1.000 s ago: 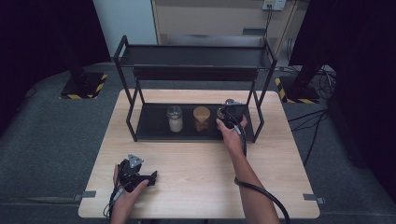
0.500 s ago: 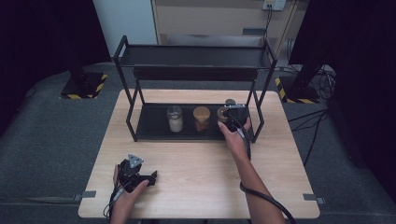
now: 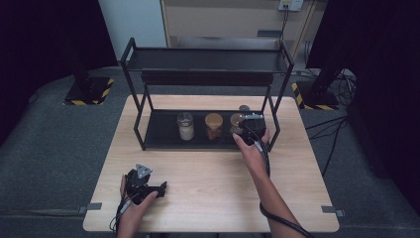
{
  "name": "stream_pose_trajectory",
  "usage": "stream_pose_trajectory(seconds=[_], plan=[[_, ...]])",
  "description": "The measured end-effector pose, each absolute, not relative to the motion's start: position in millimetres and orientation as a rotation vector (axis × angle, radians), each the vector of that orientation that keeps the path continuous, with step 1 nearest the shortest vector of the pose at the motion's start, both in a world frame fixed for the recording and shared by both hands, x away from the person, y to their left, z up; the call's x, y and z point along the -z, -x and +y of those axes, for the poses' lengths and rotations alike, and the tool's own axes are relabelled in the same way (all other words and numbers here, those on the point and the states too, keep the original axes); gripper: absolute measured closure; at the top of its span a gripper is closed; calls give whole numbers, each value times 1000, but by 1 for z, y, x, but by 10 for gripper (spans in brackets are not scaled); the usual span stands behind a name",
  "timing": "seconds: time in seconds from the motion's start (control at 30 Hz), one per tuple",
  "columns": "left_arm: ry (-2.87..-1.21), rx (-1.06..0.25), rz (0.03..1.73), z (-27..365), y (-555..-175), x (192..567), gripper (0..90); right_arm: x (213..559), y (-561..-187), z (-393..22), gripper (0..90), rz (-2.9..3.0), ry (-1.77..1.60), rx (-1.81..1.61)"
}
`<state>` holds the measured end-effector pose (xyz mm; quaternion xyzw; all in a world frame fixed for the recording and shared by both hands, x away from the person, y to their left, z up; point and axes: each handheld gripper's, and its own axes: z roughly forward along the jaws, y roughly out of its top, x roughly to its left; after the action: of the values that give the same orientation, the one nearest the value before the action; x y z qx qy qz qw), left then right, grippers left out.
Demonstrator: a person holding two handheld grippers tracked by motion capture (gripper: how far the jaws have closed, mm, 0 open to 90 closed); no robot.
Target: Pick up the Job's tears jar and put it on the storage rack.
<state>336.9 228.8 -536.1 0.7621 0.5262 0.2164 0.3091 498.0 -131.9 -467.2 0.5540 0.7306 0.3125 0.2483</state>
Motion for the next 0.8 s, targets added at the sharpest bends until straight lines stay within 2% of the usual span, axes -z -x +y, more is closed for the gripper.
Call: stream_pose_trajectory(seconds=[0.8], plan=[[-2013,-572,1391,229,-337,536,0,445,-461,-140,31,1984,-1435,-904]])
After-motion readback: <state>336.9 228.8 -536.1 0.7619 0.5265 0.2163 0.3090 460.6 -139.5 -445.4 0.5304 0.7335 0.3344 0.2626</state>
